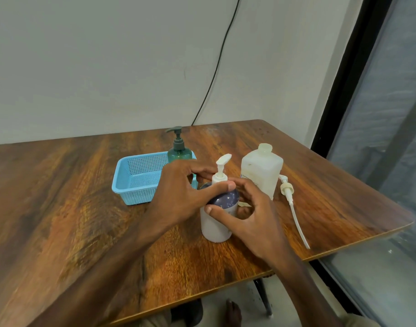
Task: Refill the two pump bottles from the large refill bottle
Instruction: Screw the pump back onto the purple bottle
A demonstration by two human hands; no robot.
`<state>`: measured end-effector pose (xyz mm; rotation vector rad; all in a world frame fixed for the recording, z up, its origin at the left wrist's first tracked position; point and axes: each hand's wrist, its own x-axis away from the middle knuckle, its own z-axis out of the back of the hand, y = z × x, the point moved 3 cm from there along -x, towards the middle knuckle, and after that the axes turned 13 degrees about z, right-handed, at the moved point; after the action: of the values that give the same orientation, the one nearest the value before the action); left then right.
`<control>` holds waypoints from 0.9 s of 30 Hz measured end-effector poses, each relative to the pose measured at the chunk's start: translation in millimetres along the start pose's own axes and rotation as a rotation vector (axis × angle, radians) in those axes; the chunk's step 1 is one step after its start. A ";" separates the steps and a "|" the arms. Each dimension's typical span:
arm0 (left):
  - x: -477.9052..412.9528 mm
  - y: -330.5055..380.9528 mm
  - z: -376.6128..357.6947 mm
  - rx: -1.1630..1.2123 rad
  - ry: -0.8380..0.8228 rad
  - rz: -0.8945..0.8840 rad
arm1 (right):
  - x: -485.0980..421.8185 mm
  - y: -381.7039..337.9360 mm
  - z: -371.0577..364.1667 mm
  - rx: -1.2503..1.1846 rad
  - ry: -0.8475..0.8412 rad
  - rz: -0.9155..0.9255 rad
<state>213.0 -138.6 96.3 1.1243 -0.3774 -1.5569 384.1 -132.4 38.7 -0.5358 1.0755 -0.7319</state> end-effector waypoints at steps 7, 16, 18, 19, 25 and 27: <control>-24.5 -7.3 4.1 0.042 -0.322 -0.082 | -3.4 -2.7 2.3 -0.007 -0.026 0.033; -39.1 -4.7 8.1 -0.015 -0.506 -0.108 | -4.1 -0.6 2.0 0.016 -0.062 0.002; -38.1 -6.1 8.3 -0.051 -0.476 -0.098 | -2.0 -1.5 0.0 0.004 -0.047 -0.011; -35.9 -7.1 8.4 -0.059 -0.452 -0.093 | -0.3 -1.4 -0.7 -0.012 -0.035 -0.024; 2.5 -18.4 2.8 -0.078 -0.181 -0.039 | 18.2 6.5 -4.2 -0.014 -0.069 -0.121; 17.6 -29.9 -3.1 -0.096 -0.222 0.093 | 27.4 12.4 -5.1 0.029 -0.111 -0.165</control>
<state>199.4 -143.5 64.6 0.8505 -0.4909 -1.6045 390.5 -145.3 11.9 -0.6382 0.9235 -0.8510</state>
